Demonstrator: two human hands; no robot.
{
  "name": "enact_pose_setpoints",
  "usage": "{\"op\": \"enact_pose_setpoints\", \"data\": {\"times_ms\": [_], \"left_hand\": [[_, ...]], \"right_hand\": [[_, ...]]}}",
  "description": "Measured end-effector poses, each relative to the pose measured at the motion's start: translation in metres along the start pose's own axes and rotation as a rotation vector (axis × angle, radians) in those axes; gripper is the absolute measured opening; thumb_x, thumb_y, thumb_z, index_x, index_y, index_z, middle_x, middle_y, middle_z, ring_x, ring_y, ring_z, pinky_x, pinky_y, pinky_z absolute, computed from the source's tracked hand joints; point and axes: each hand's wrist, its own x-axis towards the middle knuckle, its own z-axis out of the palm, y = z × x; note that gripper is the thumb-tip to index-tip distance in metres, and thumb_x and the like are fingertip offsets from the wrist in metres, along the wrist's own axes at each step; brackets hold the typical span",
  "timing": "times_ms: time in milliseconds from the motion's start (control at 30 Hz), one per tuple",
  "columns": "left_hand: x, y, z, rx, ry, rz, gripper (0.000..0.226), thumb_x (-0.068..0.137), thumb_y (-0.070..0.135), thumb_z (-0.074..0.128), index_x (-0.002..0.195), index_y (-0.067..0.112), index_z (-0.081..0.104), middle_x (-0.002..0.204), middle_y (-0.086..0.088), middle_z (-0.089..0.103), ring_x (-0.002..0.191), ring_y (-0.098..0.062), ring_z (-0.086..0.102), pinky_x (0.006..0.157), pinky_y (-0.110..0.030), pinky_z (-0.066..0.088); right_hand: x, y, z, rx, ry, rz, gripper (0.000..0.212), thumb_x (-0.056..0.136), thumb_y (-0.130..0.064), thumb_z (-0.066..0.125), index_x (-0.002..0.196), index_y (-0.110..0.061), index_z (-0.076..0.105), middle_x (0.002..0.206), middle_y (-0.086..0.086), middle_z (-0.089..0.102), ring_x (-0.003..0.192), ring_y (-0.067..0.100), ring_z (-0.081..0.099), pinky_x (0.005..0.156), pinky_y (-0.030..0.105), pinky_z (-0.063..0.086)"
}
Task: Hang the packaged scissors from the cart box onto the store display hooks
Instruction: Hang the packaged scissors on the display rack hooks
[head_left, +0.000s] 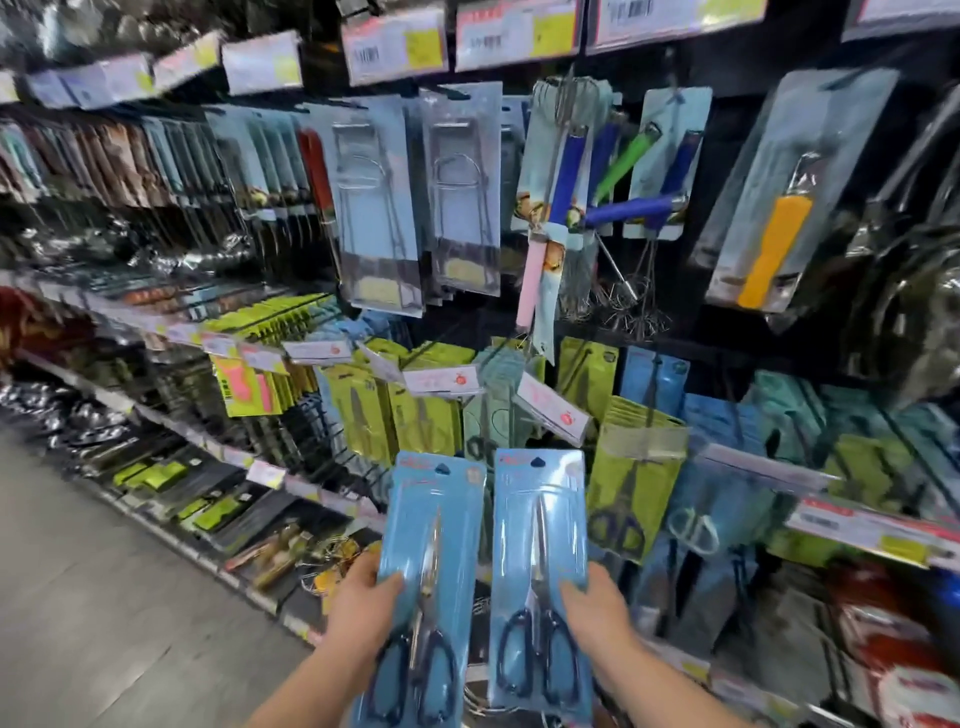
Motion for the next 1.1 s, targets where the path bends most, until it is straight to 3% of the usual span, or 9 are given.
{"op": "enact_pose_setpoints", "data": {"times_ms": [133, 233, 300, 533, 700, 767, 833, 1000, 1100], "left_hand": [[0.018, 0.006, 0.003, -0.011, -0.017, -0.018, 0.017, 0.088, -0.001, 0.051, 0.095, 0.012, 0.059, 0.081, -0.011, 0.068, 0.069, -0.029, 0.063, 0.063, -0.035, 0.05], [0.038, 0.011, 0.003, -0.011, -0.062, -0.025, 0.014, 0.089, 0.0, 0.052, 0.096, 0.009, 0.06, 0.081, -0.014, 0.069, 0.07, -0.028, 0.062, 0.068, -0.037, 0.049], [0.051, 0.014, 0.004, -0.005, -0.08, -0.031, 0.015, 0.089, -0.002, 0.051, 0.094, 0.009, 0.06, 0.078, -0.013, 0.068, 0.069, -0.028, 0.063, 0.065, -0.035, 0.05], [0.088, 0.024, 0.003, 0.06, -0.215, -0.014, 0.016, 0.089, 0.0, 0.05, 0.101, 0.009, 0.058, 0.088, -0.01, 0.066, 0.076, -0.026, 0.062, 0.063, -0.032, 0.048], [0.108, 0.026, 0.004, 0.046, -0.273, -0.018, 0.019, 0.089, -0.004, 0.048, 0.091, 0.012, 0.057, 0.088, -0.012, 0.067, 0.078, -0.03, 0.063, 0.071, -0.036, 0.051], [0.113, 0.027, 0.004, 0.06, -0.291, -0.003, 0.019, 0.091, -0.001, 0.049, 0.09, 0.016, 0.057, 0.09, -0.012, 0.067, 0.085, -0.033, 0.066, 0.074, -0.039, 0.053], [0.115, 0.029, 0.004, 0.061, -0.309, 0.01, 0.019, 0.092, 0.001, 0.049, 0.089, 0.018, 0.056, 0.091, -0.012, 0.068, 0.085, -0.034, 0.066, 0.074, -0.041, 0.054], [0.121, 0.029, 0.008, 0.042, -0.322, 0.004, 0.02, 0.091, -0.004, 0.048, 0.09, 0.013, 0.06, 0.087, -0.017, 0.07, 0.071, -0.029, 0.065, 0.067, -0.04, 0.055], [0.122, 0.029, 0.013, 0.031, -0.303, -0.014, 0.021, 0.091, -0.002, 0.048, 0.09, 0.015, 0.059, 0.087, -0.013, 0.069, 0.073, -0.027, 0.065, 0.066, -0.037, 0.053]], "right_hand": [[0.016, -0.003, 0.01, 0.038, 0.018, 0.025, 0.022, 0.093, -0.009, 0.044, 0.112, 0.002, 0.05, 0.115, 0.026, 0.056, 0.094, 0.032, 0.058, 0.067, 0.029, 0.032], [0.027, -0.011, 0.013, 0.033, 0.05, 0.013, 0.015, 0.094, -0.008, 0.043, 0.104, 0.0, 0.05, 0.107, 0.024, 0.058, 0.079, 0.024, 0.047, 0.063, 0.03, 0.029], [0.032, -0.015, 0.016, 0.016, 0.073, 0.007, 0.013, 0.094, -0.007, 0.043, 0.104, -0.002, 0.049, 0.1, 0.018, 0.055, 0.08, 0.022, 0.045, 0.063, 0.031, 0.03], [0.045, -0.023, 0.025, 0.027, 0.152, 0.074, 0.023, 0.095, -0.008, 0.042, 0.114, 0.001, 0.05, 0.107, 0.02, 0.057, 0.082, 0.021, 0.046, 0.066, 0.028, 0.033], [0.079, -0.027, 0.031, 0.053, 0.196, 0.147, 0.029, 0.096, -0.015, 0.041, 0.124, -0.007, 0.041, 0.078, -0.004, 0.039, 0.064, 0.009, 0.036, 0.065, 0.025, 0.03], [0.091, -0.032, 0.032, 0.053, 0.227, 0.155, 0.031, 0.096, -0.014, 0.042, 0.126, -0.006, 0.042, 0.098, 0.008, 0.055, 0.083, 0.023, 0.054, 0.077, 0.028, 0.034], [0.104, -0.035, 0.032, 0.056, 0.274, 0.153, 0.038, 0.095, -0.011, 0.044, 0.13, 0.002, 0.042, 0.106, 0.021, 0.056, 0.091, 0.029, 0.053, 0.076, 0.028, 0.035], [0.134, -0.04, 0.028, 0.017, 0.263, 0.167, 0.02, 0.098, -0.01, 0.038, 0.113, 0.0, 0.045, 0.091, 0.012, 0.041, 0.075, 0.024, 0.036, 0.061, 0.021, 0.034], [0.143, -0.045, 0.026, 0.034, 0.2, 0.199, 0.024, 0.1, -0.015, 0.036, 0.12, -0.004, 0.041, 0.11, 0.013, 0.043, 0.098, 0.034, 0.048, 0.081, 0.032, 0.043]]}}
